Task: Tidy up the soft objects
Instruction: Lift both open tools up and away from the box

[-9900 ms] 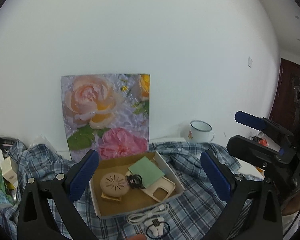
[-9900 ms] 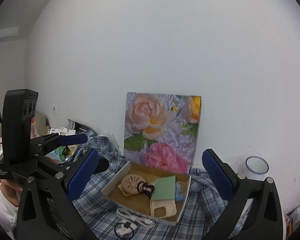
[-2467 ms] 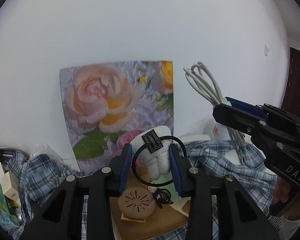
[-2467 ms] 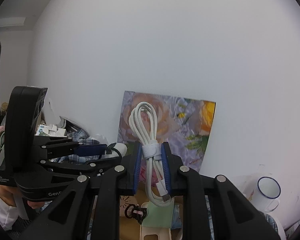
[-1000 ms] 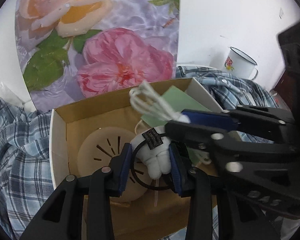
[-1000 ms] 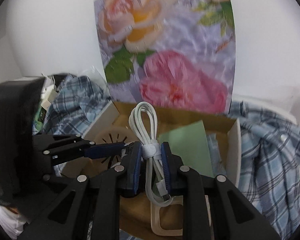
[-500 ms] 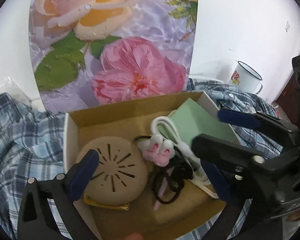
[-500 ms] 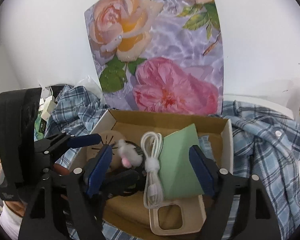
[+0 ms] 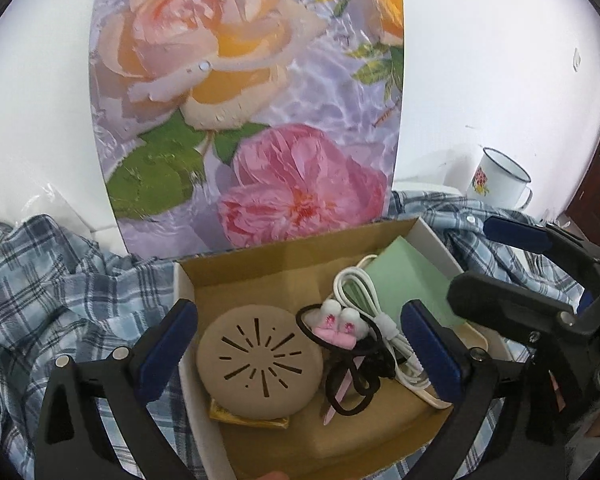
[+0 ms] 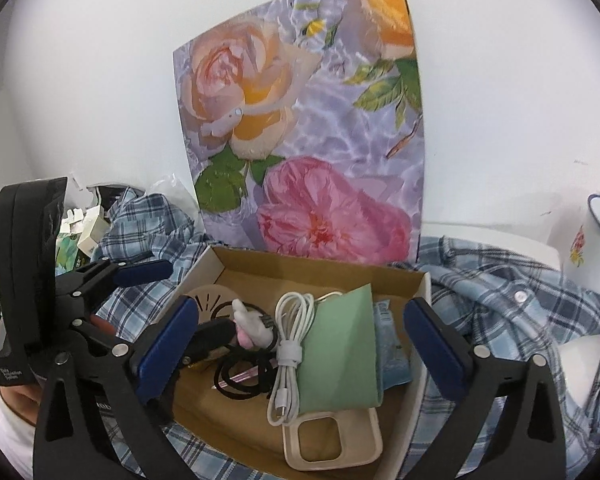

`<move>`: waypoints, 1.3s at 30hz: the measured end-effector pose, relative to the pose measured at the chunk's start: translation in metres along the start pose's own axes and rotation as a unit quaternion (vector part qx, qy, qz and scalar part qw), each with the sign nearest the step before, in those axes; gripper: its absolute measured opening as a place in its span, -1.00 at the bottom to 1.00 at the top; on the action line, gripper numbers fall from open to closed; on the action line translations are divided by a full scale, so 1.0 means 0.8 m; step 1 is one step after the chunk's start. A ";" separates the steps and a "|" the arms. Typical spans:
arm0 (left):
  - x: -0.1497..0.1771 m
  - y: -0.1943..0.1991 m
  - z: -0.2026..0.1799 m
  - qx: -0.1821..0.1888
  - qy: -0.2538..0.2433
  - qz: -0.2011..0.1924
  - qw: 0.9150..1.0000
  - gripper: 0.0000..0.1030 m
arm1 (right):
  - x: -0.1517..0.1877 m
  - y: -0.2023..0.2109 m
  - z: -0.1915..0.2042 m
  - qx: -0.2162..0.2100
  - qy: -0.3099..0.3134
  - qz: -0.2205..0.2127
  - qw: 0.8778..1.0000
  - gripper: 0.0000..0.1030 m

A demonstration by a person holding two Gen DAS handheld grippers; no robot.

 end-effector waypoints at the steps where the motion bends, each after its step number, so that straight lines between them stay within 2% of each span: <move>1: -0.001 0.003 0.001 0.000 0.001 -0.003 1.000 0.99 | -0.002 0.003 0.000 0.003 0.002 -0.003 1.000 0.99; 11: -0.017 0.045 0.009 0.008 0.019 -0.042 0.999 0.99 | -0.023 0.052 0.015 0.070 0.046 -0.060 0.995 0.99; 23: -0.035 0.123 0.003 0.013 0.014 -0.110 0.994 0.99 | -0.048 0.143 0.056 0.076 0.080 -0.128 0.986 0.99; 34: -0.041 0.211 -0.029 0.019 -0.020 -0.180 0.983 0.99 | -0.056 0.207 0.080 0.077 0.088 -0.176 0.977 0.99; 39: -0.039 0.249 -0.042 0.012 -0.030 -0.217 0.976 1.00 | -0.057 0.240 0.094 0.072 0.097 -0.201 0.972 0.99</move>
Point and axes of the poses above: each gripper's, at about its wrist camera, not at the fingertips, and y roughly against the way its jaws point, z to its left, x to its underside, the point moved 6 cm from there along -y, roughly the way its jaws point, and after that the axes turned 5 degrees about z, right-handed, at the moved point
